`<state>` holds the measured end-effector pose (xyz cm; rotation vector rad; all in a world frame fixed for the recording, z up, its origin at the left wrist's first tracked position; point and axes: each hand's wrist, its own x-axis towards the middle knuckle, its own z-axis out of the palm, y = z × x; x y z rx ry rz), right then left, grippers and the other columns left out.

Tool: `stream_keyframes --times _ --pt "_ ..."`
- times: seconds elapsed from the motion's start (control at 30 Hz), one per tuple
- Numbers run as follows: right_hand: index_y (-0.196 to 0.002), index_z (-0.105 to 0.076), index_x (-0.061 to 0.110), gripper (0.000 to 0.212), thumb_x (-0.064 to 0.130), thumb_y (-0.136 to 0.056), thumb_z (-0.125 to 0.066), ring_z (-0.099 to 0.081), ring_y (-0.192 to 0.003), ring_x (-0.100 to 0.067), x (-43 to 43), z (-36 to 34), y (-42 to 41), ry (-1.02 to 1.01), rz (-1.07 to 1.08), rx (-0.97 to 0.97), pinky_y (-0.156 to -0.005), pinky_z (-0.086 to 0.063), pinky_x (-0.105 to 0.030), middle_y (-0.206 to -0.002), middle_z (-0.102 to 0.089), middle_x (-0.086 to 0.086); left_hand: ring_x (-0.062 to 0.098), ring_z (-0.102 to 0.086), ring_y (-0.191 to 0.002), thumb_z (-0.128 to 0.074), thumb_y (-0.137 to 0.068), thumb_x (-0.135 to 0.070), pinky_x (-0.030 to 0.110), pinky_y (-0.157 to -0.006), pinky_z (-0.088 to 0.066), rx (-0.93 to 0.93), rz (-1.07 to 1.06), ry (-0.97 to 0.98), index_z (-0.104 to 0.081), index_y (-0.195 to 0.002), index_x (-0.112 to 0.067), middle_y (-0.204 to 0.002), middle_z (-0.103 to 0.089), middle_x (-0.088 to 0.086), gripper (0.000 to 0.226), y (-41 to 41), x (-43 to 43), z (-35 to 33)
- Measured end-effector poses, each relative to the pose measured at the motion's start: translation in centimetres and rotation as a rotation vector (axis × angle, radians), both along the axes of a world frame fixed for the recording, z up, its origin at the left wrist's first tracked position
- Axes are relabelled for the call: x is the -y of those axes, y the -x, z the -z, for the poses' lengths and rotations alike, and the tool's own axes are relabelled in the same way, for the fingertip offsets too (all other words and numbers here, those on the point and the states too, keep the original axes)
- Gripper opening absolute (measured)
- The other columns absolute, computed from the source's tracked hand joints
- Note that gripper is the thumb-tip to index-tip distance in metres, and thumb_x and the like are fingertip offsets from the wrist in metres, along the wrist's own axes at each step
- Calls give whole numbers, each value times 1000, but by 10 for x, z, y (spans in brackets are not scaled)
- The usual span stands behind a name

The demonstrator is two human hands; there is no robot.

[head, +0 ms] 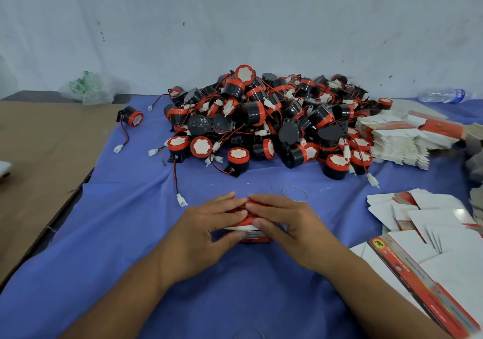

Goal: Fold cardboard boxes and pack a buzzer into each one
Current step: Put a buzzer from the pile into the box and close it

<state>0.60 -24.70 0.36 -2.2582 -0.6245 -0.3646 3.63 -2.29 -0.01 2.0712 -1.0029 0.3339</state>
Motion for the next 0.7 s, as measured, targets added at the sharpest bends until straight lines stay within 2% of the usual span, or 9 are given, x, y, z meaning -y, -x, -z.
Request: stream_keyframes --times 0.13,0.27,0.43,0.53,0.6,0.67,0.7 --pt "-133 -65 16 43 37 -96 -63 -48 -135 -5 0 -2 2 71 -20 32 -111 -41 -26 -146 -53 4 6 -52 -129 -73 -84 -21 26 -106 -44 62 -58 28 -73 -114 -12 -129 -62 -11 31 1 3 3" --pt "-135 -62 14 39 30 -99 -61 -43 -140 -19 -3 -6 4 248 -47 110 -115 -35 -30 -152 -47 -2 4 -52 -128 -72 -84 -20 19 -105 -42 104 -39 27 -75 -107 -12 -126 -62 -15 24 0 2 0" --pt "-149 -45 18 47 31 -104 -51 -29 -148 -24 -9 1 5 366 -9 41 -119 -30 -38 -162 -29 1 1 -45 -134 -71 -86 -23 17 -109 -36 77 -21 -60 -75 -106 -14 -129 -62 -14 23 -4 -3 -3" --pt "-148 -46 18 47 27 -103 -54 -39 -141 -25 -8 2 7 302 -23 64 -116 -34 -36 -160 -32 -3 7 -46 -133 -71 -88 -20 20 -108 -38 83 -53 -107 -72 -108 -10 -131 -60 -9 22 -1 -1 -3" --pt "-142 -55 16 44 24 -99 -60 -49 -131 -21 -10 2 6 216 -8 102 -111 -39 -29 -152 -45 -6 11 -53 -126 -68 -91 -18 24 -105 -42 91 -63 -96 -70 -108 -7 -129 -61 -5 20 2 4 -5" --pt "-130 -65 12 37 19 -94 -67 -55 -123 -13 -11 5 2 32 22 96 -106 -42 -22 -137 -58 -3 6 -54 -120 -62 -94 -22 21 -102 -42 74 -72 -38 -68 -112 -9 -126 -62 -6 24 2 8 -7" --pt "-125 -69 13 32 20 -94 -68 -58 -120 -8 -11 4 1 -98 46 22 -103 -46 -22 -131 -63 2 3 -54 -119 -63 -93 -25 18 -101 -42 29 -79 -6 -67 -116 -13 -125 -61 -9 26 1 8 -9"
